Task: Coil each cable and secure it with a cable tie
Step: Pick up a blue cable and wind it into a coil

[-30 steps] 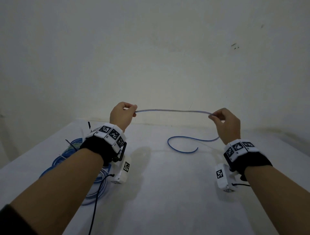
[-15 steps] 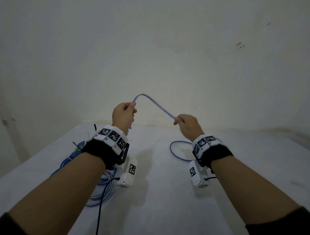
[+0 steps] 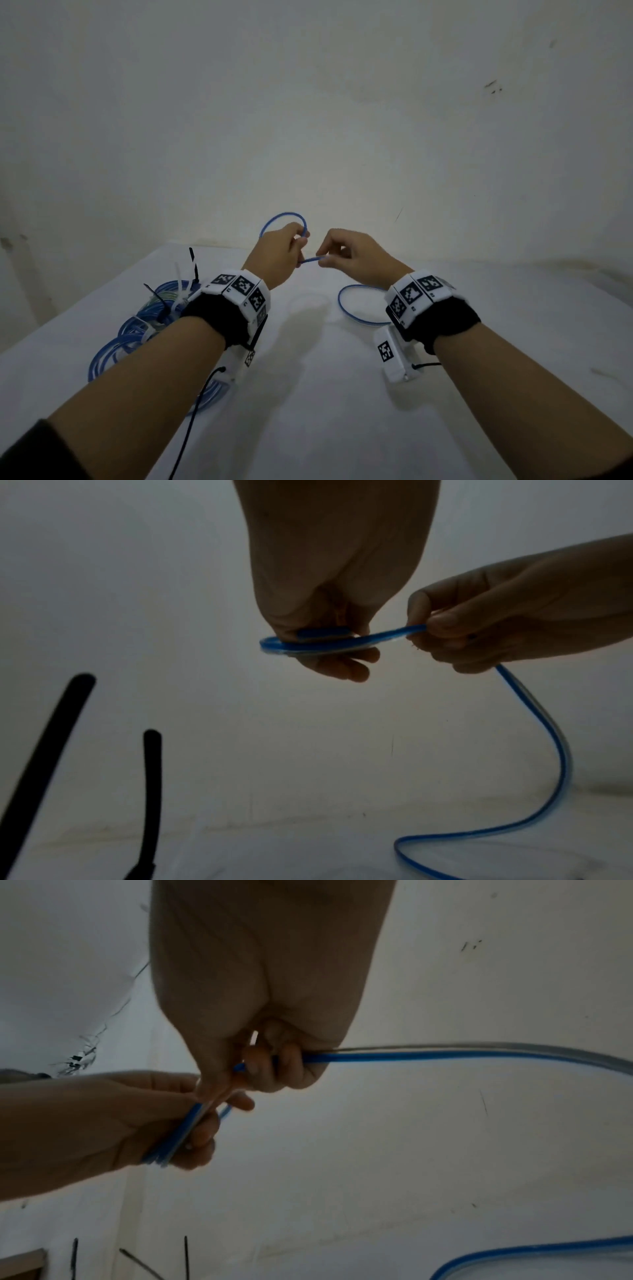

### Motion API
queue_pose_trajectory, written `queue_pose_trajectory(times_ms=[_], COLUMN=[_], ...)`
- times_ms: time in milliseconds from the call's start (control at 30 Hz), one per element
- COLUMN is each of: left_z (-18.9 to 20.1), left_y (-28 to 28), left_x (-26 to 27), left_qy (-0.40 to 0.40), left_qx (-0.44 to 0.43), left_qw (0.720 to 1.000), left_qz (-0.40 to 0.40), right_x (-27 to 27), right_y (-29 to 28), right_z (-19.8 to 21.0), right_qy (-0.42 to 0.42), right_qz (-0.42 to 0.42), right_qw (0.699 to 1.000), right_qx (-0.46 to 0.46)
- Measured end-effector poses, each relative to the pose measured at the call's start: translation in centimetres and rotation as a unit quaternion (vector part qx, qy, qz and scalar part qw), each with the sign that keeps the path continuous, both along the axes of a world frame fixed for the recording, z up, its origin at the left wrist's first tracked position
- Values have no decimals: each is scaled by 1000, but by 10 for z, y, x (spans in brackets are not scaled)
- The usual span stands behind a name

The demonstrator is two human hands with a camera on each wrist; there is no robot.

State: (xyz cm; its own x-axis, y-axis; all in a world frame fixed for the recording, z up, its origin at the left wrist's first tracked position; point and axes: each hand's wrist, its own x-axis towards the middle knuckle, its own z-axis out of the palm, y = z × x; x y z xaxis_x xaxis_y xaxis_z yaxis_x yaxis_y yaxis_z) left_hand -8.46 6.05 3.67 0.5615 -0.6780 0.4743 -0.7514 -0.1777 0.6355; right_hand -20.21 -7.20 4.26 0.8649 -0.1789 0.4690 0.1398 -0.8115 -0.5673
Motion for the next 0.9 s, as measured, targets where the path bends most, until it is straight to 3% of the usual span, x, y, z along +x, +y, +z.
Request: queue_pose_trajectory(times_ms=[167,267,333,400,467,533,600,667,833,900], left_z=[4,8,10,10,11,13,15,18,25,26], left_y=[-2,-3,-3,-4,-6,-8,-11,-13,-17,-20], left_x=[-14,-20,-23,-25,-26,-25,-23,-18,2,8], left_qy=[51,179,225,264,300,335,368,410,538,549], left_qx=[37,-7,5,9,-10,-46,-89,-146,-272,-308], left_qw=[997,979,967,953,938,923,910,884,777,755], left_qz=[-49,-95,-123,-152,-172,-181,-172,-168,-180,-185], right_x=[-3,-5,-4,-1,0,-2,-5,-8,-19,-22], right_y=[-22,-31,-34,-34,-30,-25,-25,-29,-55,-62], right_z=[1,-4,-11,-17,-22,-27,-31,-36,-52,-57], right_qy=[-84,-98,-77,-63,-57,-58,-63,-55,-35,-31], right_qz=[-78,-137,-163,-151,-106,-77,-76,-82,-125,-138], right_qw=[984,973,973,982,993,990,985,984,978,975], right_qx=[-138,-157,-147,-97,13,104,139,147,160,172])
